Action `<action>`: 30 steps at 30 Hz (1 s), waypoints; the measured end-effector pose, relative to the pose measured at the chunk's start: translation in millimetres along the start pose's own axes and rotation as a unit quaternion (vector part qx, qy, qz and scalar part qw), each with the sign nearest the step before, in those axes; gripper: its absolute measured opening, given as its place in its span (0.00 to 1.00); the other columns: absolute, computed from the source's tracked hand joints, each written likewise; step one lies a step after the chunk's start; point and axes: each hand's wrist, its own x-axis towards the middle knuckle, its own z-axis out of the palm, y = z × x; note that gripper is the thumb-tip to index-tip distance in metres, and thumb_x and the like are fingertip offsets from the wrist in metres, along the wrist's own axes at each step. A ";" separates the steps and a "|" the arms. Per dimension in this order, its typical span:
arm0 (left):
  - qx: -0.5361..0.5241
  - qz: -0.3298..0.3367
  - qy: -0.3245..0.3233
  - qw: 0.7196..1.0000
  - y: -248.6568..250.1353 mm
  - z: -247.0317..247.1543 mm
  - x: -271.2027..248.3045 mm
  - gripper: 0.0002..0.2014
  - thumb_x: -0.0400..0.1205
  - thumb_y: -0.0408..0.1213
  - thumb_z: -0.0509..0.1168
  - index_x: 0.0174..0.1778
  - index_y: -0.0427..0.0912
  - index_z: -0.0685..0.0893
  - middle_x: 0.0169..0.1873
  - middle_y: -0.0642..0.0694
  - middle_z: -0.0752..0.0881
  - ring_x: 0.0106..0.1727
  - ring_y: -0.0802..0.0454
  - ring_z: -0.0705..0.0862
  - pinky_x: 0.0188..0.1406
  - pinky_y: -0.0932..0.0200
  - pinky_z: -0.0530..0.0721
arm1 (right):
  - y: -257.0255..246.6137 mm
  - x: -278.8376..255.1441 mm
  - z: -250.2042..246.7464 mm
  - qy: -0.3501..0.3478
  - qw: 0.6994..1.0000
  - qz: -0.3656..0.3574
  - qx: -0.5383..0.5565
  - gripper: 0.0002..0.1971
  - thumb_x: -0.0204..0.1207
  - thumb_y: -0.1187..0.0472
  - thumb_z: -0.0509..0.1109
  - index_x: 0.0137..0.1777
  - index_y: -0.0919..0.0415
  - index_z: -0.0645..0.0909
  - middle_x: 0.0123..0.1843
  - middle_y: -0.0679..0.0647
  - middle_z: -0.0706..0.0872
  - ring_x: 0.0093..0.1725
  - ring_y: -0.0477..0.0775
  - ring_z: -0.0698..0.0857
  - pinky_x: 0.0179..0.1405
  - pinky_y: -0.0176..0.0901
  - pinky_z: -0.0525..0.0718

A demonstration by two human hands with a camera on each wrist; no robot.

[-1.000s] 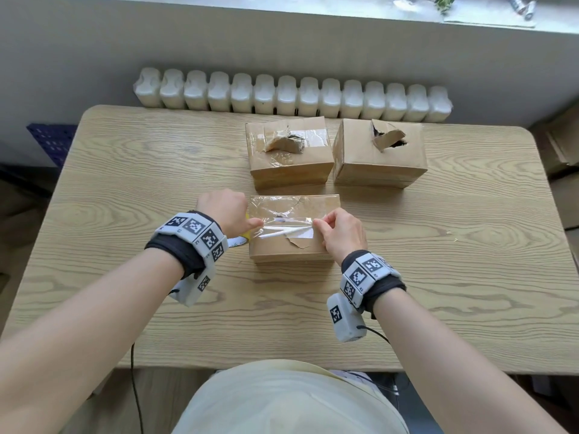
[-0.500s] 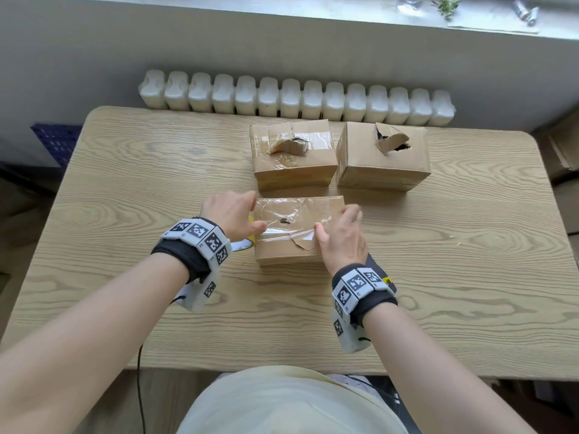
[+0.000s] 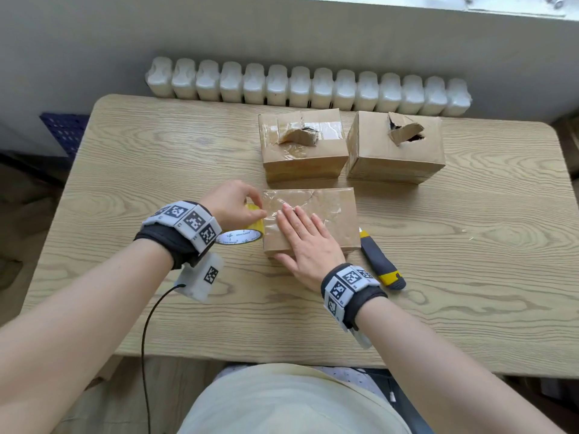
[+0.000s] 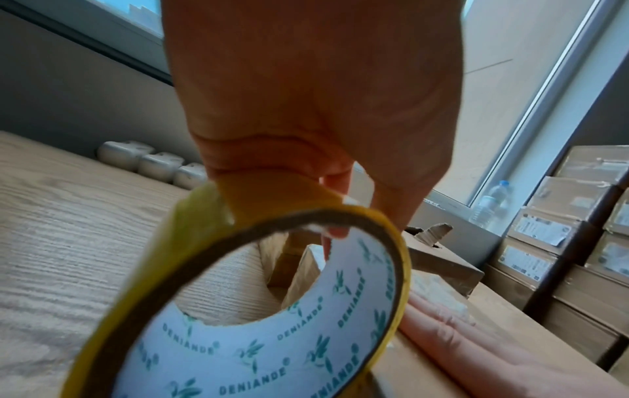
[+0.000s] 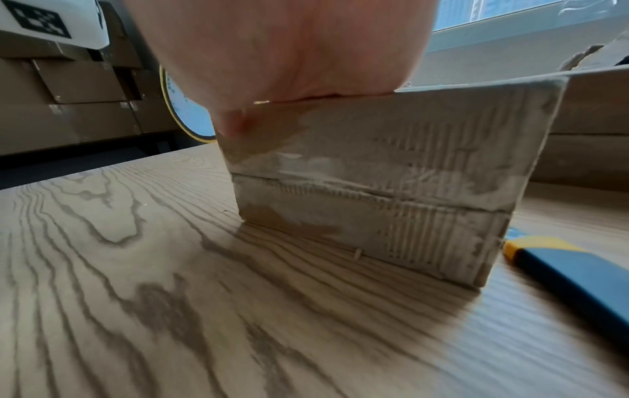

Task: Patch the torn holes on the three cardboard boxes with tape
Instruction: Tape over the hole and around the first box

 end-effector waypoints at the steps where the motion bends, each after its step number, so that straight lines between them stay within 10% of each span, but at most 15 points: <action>1: -0.002 0.002 -0.004 1.000 0.0 -0.7 0.3 0.08 0.77 0.52 0.69 0.47 0.54 0.87 0.47 0.53 0.85 0.55 0.52 0.82 0.55 0.54 0.81 | 0.4 0.0 -1.3 -0.008 1.000 0.000 -0.003 0.38 0.82 0.42 0.54 0.84 0.54 0.39 0.85 0.49 0.40 0.84 0.49 0.40 0.80 0.46 0.34; 7: 0.071 -0.022 -0.023 0.997 2.0 3.9 8.1 0.12 0.76 0.57 0.67 0.50 0.57 0.87 0.56 0.51 0.86 0.58 0.49 0.83 0.59 0.49 0.82 | 3.7 1.9 -3.5 -0.023 1.000 -0.008 -0.006 0.37 0.84 0.46 0.54 0.83 0.55 0.36 0.85 0.49 0.39 0.84 0.50 0.40 0.79 0.44 0.34; 18: 0.132 -0.030 -0.030 0.990 -3.1 0.1 1.2 0.09 0.78 0.56 0.66 0.45 0.57 0.84 0.44 0.55 0.82 0.48 0.53 0.80 0.42 0.56 0.77 | 32.1 -13.6 -1.4 0.024 1.000 -0.012 0.017 0.41 0.80 0.49 0.64 0.83 0.58 0.42 0.85 0.51 0.45 0.84 0.50 0.44 0.81 0.40 0.37; 23: 0.105 -0.023 -0.037 0.994 -4.0 -1.1 2.9 0.10 0.78 0.56 0.67 0.44 0.55 0.84 0.42 0.55 0.82 0.47 0.54 0.80 0.41 0.57 0.78 | 75.9 -63.1 4.5 0.046 0.992 0.108 0.035 0.46 0.73 0.63 0.70 0.84 0.60 0.42 0.85 0.51 0.41 0.84 0.49 0.43 0.81 0.42 0.41; 30: 0.029 -0.006 -0.055 0.998 -11.9 -0.5 8.9 0.08 0.76 0.51 0.71 0.42 0.52 0.87 0.45 0.52 0.83 0.51 0.54 0.80 0.48 0.56 0.78 | 97.7 -75.1 24.4 0.067 0.945 0.310 0.080 0.26 0.76 0.57 0.71 0.71 0.64 0.69 0.66 0.59 0.74 0.64 0.60 0.77 0.62 0.49 0.73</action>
